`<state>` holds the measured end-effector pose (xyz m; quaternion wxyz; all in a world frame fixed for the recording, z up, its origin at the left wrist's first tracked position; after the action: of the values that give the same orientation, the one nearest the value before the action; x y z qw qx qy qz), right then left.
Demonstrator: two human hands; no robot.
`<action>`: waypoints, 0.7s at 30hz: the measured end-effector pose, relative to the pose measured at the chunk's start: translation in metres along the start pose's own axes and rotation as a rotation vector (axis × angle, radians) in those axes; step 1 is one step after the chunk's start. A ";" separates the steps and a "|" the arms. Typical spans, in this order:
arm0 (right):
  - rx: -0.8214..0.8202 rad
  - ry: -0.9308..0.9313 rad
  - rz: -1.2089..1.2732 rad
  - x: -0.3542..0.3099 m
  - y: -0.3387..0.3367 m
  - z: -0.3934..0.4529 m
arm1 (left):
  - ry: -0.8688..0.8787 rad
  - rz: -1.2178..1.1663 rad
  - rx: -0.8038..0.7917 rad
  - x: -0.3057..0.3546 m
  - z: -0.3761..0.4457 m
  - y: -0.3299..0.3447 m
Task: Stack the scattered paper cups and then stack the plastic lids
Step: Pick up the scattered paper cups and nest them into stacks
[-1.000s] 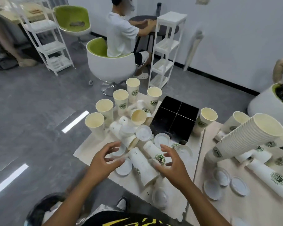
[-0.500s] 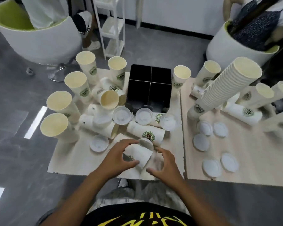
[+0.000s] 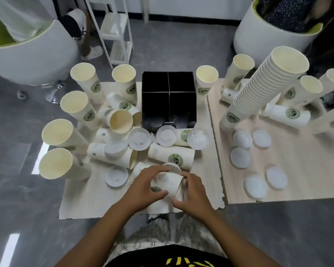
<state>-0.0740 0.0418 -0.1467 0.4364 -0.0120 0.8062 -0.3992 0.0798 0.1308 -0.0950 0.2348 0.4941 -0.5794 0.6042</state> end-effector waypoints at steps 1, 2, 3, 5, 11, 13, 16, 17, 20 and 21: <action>0.011 -0.013 0.033 -0.006 -0.008 -0.001 | 0.020 -0.006 0.003 0.008 0.000 -0.003; 0.023 -0.029 0.066 -0.013 -0.018 -0.003 | 0.048 -0.013 0.004 0.017 0.000 -0.006; 0.039 -0.049 0.090 -0.021 -0.028 -0.006 | 0.076 -0.019 0.003 0.026 -0.001 -0.009; 0.084 -0.105 0.114 -0.039 -0.051 -0.013 | 0.113 -0.034 0.002 0.045 -0.001 -0.017; 0.198 -0.225 0.183 -0.092 -0.115 -0.029 | 0.159 -0.099 0.013 0.096 0.001 -0.039; 0.227 -0.237 0.217 -0.104 -0.132 -0.033 | 0.184 -0.102 0.025 0.113 0.004 -0.045; 0.272 -0.251 0.258 -0.116 -0.156 -0.038 | 0.206 -0.127 0.054 0.135 0.011 -0.055; 0.283 -0.253 0.269 -0.118 -0.163 -0.040 | 0.212 -0.137 0.063 0.141 0.014 -0.057; 0.319 -0.266 0.314 -0.119 -0.186 -0.046 | 0.237 -0.162 0.079 0.159 0.021 -0.061; 0.328 -0.269 0.321 -0.119 -0.193 -0.047 | 0.243 -0.166 0.082 0.165 0.025 -0.061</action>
<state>-0.0976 -0.0166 0.0763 0.5937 0.1339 0.6570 -0.4449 0.0740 0.0734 0.0734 0.3318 0.4726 -0.4788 0.6613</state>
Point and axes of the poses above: each hand's wrist, its own z-axis towards the middle knuckle, its own y-axis out of the palm, x = y × z, the point moved 9 cm from there along z, towards the middle knuckle, and after that the axes turned 2 degrees about -z, right-handed, at the moved point
